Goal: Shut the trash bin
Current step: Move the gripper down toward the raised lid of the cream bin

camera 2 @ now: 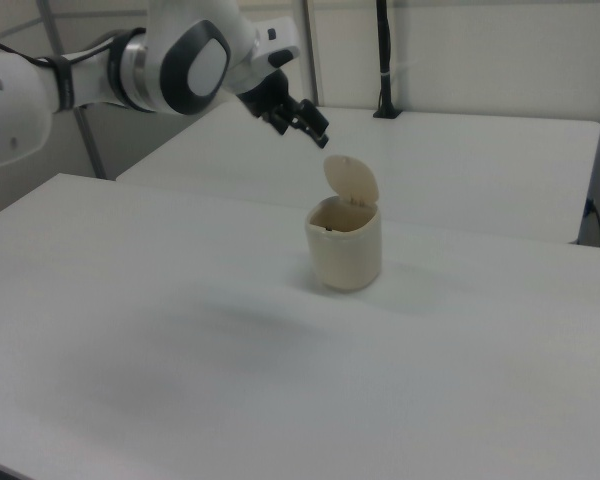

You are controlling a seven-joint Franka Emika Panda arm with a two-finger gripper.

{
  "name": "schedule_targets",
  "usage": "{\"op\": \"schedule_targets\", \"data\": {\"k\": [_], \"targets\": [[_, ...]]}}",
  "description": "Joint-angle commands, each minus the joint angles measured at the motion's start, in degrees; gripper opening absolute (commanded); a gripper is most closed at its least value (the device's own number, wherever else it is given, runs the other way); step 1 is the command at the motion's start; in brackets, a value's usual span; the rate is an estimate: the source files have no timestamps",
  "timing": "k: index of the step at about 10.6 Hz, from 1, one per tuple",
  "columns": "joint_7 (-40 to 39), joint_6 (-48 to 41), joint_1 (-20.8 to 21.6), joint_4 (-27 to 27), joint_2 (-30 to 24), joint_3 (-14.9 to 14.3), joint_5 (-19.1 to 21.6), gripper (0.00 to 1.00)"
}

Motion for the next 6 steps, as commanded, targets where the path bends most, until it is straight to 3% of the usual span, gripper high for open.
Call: {"op": "schedule_targets", "data": {"k": [1, 3, 5, 6], "targets": [[12.7, 12.0, 0.8, 5.5, 5.8, -1.2, -2.7, 1.00], [21.2, 18.6, 0.8, 8.7, 10.1, -1.7, -7.9, 0.90], [28.4, 20.7, 3.5, 13.4, 15.1, -5.5, -12.4, 0.60], [31.1, 20.7, 4.7, 16.2, 17.6, -7.6, -12.7, 0.33]]}}
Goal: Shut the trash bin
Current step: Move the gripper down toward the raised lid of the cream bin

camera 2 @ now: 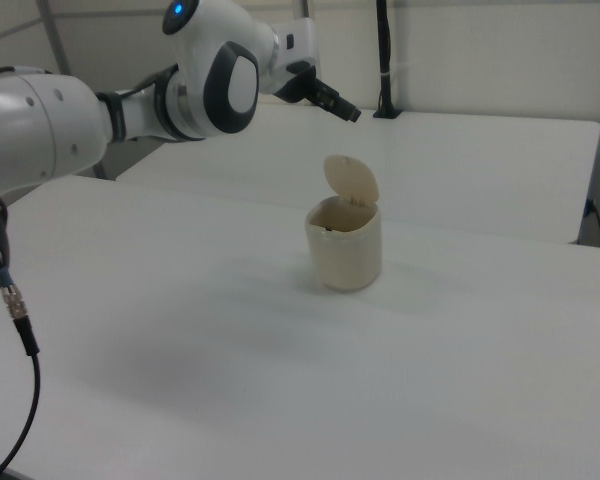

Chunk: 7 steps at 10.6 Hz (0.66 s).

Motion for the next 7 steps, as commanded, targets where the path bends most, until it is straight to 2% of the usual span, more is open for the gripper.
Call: {"op": "schedule_targets", "data": {"k": [1, 2, 7], "targets": [[8.1, 1.2, 4.1, 9.0, 8.5, -5.7, -2.3, 0.10], [8.1, 1.2, 4.2, 8.9, 9.1, -5.6, -2.3, 0.00], [7.9, 0.9, 5.5, 5.2, 9.8, -5.2, -3.0, 0.00]]}}
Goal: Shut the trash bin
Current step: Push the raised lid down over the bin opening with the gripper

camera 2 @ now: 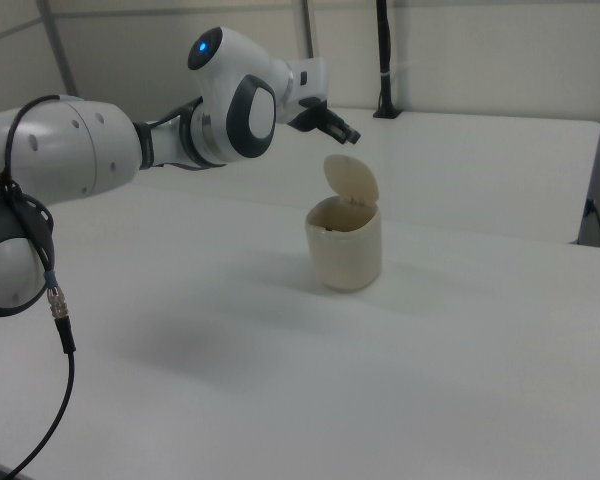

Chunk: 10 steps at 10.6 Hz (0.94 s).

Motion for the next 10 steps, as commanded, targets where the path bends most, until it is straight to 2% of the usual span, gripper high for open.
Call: {"op": "schedule_targets", "data": {"k": [1, 3, 5, 8, 10], "targets": [[1.5, 0.0, 1.7, -2.5, -0.3, -1.3, -2.1, 0.00], [1.3, -0.4, 0.9, -5.2, -1.3, 0.4, -3.0, 0.00], [1.1, -1.2, -0.2, -9.8, -4.6, 2.6, -3.3, 0.00], [-2.8, -3.8, -0.7, -15.7, -8.5, 3.1, -3.1, 0.00], [-4.7, -4.5, -0.7, -18.8, -8.5, 3.2, -3.0, 0.00]]}}
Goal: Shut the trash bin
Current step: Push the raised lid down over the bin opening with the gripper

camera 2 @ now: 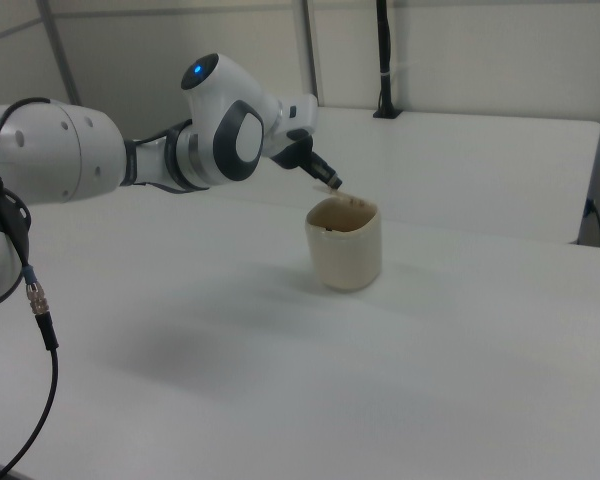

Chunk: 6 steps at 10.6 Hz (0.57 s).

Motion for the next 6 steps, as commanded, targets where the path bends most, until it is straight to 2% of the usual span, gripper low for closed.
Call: {"op": "schedule_targets", "data": {"k": [1, 6], "targets": [[-3.2, -1.4, -0.9, -7.7, -3.3, 1.3, -1.3, 0.00], [-6.2, -1.4, -0.8, -9.6, -1.0, 1.4, -1.3, 0.00]]}}
